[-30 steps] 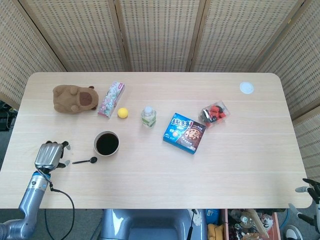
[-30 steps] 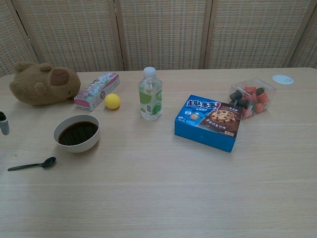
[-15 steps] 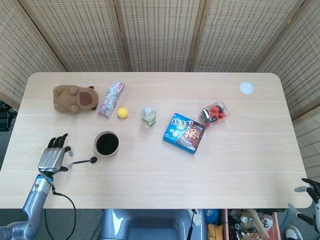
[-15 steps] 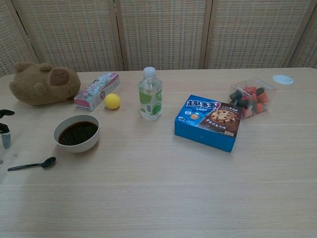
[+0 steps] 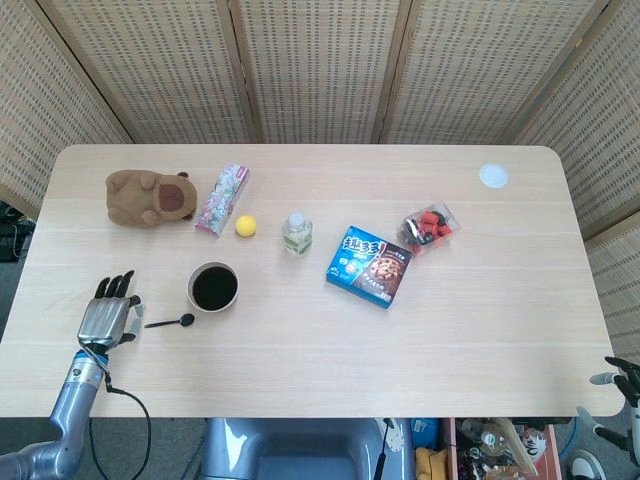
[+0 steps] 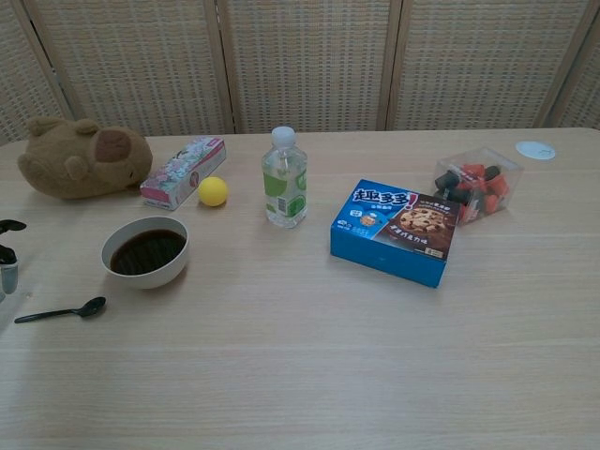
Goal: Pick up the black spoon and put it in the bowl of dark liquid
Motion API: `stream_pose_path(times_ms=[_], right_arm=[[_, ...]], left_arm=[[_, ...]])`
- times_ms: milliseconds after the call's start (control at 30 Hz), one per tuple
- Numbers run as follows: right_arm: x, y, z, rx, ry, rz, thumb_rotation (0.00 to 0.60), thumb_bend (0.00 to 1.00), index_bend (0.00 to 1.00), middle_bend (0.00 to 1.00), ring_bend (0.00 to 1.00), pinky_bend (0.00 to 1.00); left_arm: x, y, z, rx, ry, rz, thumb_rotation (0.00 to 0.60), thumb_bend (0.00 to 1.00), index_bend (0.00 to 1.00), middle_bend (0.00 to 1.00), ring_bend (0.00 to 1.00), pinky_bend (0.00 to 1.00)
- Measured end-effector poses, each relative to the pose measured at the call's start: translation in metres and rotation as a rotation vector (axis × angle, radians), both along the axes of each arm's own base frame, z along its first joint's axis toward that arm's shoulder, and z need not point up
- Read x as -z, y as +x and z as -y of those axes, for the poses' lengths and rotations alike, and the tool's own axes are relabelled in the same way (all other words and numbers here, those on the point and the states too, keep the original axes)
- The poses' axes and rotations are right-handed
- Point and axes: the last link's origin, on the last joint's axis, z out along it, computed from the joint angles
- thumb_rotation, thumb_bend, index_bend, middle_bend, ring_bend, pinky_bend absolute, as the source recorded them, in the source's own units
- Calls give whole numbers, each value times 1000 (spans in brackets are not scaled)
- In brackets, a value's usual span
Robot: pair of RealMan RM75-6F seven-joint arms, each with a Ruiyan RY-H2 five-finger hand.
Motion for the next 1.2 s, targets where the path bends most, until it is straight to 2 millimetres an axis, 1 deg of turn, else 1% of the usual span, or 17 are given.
stream_pose_path(times_ms=[267, 400, 700, 833, 1200], right_arm=[[0, 0, 0, 0, 2, -1, 600, 300, 473, 341, 222, 314], [0, 0, 0, 1, 0, -1, 600, 299, 473, 341, 222, 314], [0, -1, 0, 6, 0, -2, 600, 299, 472, 342, 222, 314], [0, -1, 0, 7, 0, -2, 600, 299, 472, 342, 222, 314], [0, -2, -1, 10, -2, -3, 600, 299, 472, 342, 222, 314]], left_arm=[[9, -3, 4, -9, -24, -1, 600, 456, 524, 0, 0, 0], [11, -3, 4, -6, -24, 1, 600, 420, 524, 0, 0, 0], [16, -1, 2, 5, -27, 5, 600, 412, 517, 0, 0, 0], [18, 0, 1, 8, -31, 4, 600, 373, 502, 0, 0, 0], [23, 3, 0, 8, -42, 11, 600, 373, 488, 0, 0, 0]])
